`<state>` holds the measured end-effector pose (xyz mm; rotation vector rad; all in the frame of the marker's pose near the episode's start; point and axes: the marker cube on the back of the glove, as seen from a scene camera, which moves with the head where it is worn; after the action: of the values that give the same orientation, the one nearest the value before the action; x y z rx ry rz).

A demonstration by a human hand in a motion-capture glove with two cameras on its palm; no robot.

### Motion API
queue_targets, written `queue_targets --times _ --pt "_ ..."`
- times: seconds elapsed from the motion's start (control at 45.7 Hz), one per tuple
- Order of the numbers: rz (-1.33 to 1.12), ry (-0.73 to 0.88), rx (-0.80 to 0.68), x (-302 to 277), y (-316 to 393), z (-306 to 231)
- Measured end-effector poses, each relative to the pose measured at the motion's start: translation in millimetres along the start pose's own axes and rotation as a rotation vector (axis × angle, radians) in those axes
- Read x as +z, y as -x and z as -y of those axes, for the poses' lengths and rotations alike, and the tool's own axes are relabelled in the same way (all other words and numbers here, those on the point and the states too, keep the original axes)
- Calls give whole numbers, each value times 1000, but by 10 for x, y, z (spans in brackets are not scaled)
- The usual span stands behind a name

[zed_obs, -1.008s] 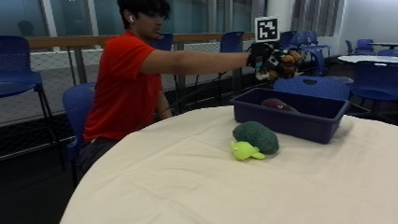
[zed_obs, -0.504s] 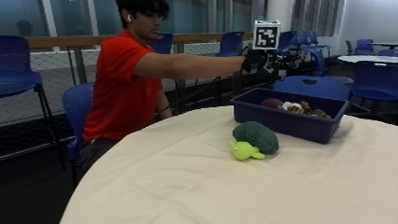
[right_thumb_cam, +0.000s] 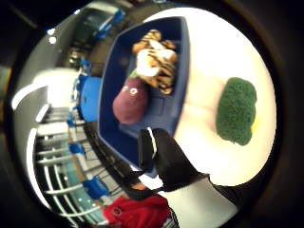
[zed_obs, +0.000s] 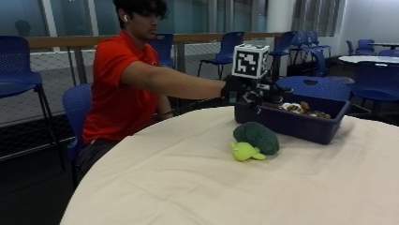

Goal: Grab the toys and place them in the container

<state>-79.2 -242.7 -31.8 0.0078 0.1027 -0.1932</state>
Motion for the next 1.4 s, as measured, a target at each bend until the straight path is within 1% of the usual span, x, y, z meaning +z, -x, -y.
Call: queue_targets --times 0.131,0.329,0.526,0.657,0.767,0.898,1.073,1.205,1.402 --pt "44 12 30 206 -287 -5" --pt "32 68 69 529 -498 14" --pt "27 131 79 829 -534 72" --pt "1 211 81 1034 -541 86" --pt "-42 214 59 1106 -489 93" --pt "-44 203 74 1112 -414 85" --pt "-6 103 93 984 -357 45" --pt "36 11 100 701 -310 -39" --pt "19 -99 66 129 -145 -120"
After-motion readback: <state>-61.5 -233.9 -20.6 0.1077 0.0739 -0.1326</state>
